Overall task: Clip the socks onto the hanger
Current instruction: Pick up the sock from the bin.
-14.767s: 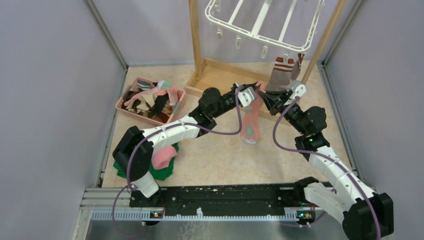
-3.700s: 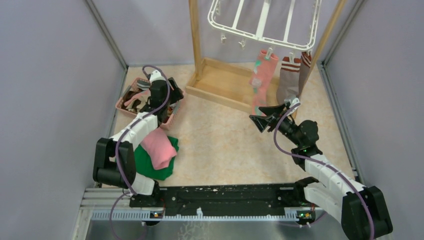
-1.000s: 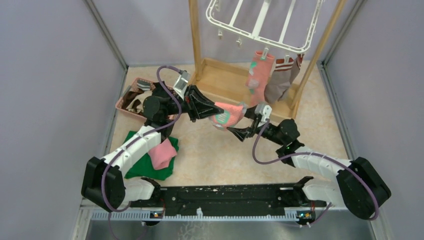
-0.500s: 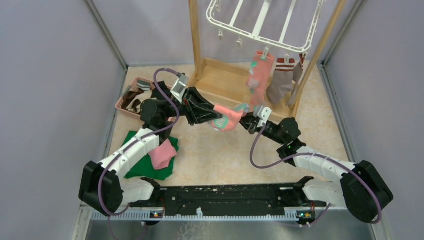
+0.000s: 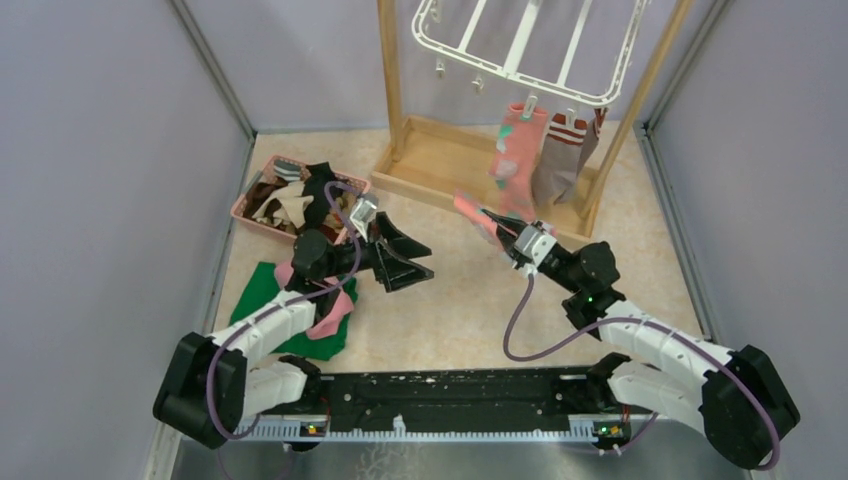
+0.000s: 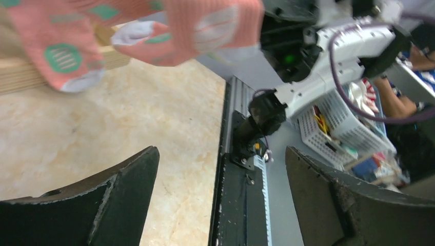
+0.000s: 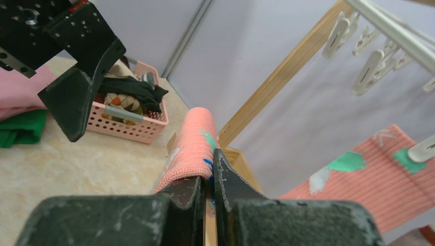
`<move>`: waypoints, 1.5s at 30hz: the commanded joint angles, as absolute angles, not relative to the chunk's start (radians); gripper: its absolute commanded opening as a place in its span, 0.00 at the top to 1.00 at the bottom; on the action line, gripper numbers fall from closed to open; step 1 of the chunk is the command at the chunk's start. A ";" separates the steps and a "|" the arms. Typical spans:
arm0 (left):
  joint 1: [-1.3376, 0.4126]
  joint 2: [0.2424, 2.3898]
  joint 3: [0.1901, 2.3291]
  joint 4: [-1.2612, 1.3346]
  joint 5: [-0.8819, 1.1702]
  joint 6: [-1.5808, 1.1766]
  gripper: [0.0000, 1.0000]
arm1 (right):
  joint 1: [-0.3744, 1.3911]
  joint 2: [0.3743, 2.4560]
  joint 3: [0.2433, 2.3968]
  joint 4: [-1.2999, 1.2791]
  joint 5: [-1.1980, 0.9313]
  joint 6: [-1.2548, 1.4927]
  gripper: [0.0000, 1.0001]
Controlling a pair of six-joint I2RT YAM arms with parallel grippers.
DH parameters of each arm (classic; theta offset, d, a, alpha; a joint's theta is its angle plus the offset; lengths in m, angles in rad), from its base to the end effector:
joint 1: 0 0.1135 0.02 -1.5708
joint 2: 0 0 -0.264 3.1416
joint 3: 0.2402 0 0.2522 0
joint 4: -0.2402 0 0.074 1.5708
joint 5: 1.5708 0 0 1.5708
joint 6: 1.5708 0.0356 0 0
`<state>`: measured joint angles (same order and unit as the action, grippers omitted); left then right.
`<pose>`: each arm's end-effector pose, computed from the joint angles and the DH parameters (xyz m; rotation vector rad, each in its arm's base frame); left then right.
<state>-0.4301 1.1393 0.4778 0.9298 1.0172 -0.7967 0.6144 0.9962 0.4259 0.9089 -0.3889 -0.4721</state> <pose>0.1956 -0.1231 0.2747 0.7198 1.4969 -1.6236 0.1687 0.1355 0.2889 -0.9213 0.8691 0.3622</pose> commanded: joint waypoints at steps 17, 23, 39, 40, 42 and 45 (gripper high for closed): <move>-0.494 1.574 0.467 1.707 0.684 -1.700 0.01 | 0.622 0.976 0.336 1.054 -0.622 -0.636 1.00; -0.510 1.638 0.506 1.725 0.620 -1.774 0.01 | 0.622 0.972 0.327 1.032 -0.628 -0.663 1.00; -0.508 1.695 0.515 1.793 0.592 -1.830 0.11 | 0.623 0.967 0.319 0.989 -0.674 -0.695 1.00; -0.508 1.707 0.527 1.793 0.599 -1.833 0.14 | 0.624 0.968 0.319 0.986 -0.685 -0.697 1.00; -0.509 1.723 0.545 1.793 0.613 -1.839 0.20 | 0.624 0.969 0.320 0.975 -0.691 -0.705 1.00; -0.508 1.731 0.562 1.793 0.626 -1.842 0.30 | 0.629 0.972 0.329 0.936 -0.685 -0.729 1.00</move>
